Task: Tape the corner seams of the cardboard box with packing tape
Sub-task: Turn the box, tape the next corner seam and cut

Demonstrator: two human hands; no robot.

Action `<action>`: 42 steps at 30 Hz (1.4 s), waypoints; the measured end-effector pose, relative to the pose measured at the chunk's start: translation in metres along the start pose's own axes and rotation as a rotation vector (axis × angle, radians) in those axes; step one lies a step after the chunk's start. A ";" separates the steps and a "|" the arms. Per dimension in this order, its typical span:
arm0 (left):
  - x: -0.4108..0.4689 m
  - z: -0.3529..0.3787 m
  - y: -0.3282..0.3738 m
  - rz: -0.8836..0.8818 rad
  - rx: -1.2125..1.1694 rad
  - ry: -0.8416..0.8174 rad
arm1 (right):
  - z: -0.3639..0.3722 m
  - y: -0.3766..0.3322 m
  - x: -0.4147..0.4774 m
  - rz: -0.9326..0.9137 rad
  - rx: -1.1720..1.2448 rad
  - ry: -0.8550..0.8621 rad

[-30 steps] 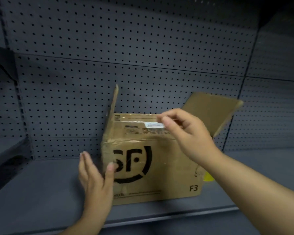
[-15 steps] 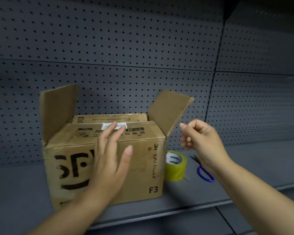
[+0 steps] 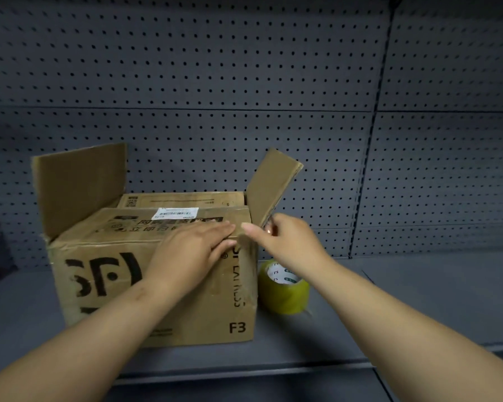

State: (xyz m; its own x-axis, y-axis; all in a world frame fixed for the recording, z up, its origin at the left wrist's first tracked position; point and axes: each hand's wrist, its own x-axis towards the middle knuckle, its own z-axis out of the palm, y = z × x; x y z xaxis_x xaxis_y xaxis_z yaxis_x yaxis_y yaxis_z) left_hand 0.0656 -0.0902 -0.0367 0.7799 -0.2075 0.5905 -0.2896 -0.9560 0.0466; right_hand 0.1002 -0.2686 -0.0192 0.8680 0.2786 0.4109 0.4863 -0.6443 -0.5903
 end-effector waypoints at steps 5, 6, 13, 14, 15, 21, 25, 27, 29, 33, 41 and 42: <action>-0.002 0.002 -0.002 -0.011 -0.032 0.017 | 0.008 0.008 0.008 -0.057 0.040 0.033; -0.003 0.002 -0.001 -0.008 -0.031 0.021 | 0.008 0.012 0.008 -0.046 0.083 0.037; -0.003 0.001 -0.001 -0.014 -0.036 0.026 | 0.017 0.013 0.006 0.005 0.207 0.087; -0.004 0.000 -0.001 -0.017 -0.028 0.025 | 0.021 0.012 0.005 -0.001 0.226 0.065; -0.004 -0.001 0.001 -0.022 -0.020 0.027 | 0.023 0.012 0.003 -0.008 0.266 0.040; 0.006 -0.007 0.016 -0.034 0.029 -0.053 | 0.030 0.040 -0.021 -0.031 0.183 -0.027; 0.019 -0.002 0.022 0.029 -0.024 -0.082 | 0.043 0.036 -0.028 -0.150 -0.242 -0.039; 0.023 0.001 0.018 0.053 -0.027 -0.066 | 0.045 0.026 -0.024 -0.195 -0.381 0.000; 0.025 0.003 0.016 0.066 -0.007 -0.054 | 0.046 0.022 -0.020 -0.206 -0.449 0.015; 0.026 0.003 0.020 0.076 0.016 -0.018 | 0.046 0.018 -0.017 -0.162 -0.409 -0.049; 0.026 0.002 0.021 0.087 -0.038 -0.002 | 0.064 0.033 -0.027 -0.073 -0.349 -0.099; 0.025 0.003 0.021 0.087 -0.044 -0.002 | 0.067 0.033 -0.027 -0.044 -0.332 -0.107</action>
State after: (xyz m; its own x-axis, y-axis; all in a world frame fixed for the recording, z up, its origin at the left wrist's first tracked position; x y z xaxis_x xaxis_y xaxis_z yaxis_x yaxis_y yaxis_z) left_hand 0.0809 -0.1157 -0.0228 0.7516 -0.2895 0.5926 -0.3804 -0.9243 0.0310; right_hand 0.0996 -0.2497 -0.0961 0.8610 0.3731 0.3456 0.4798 -0.8213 -0.3086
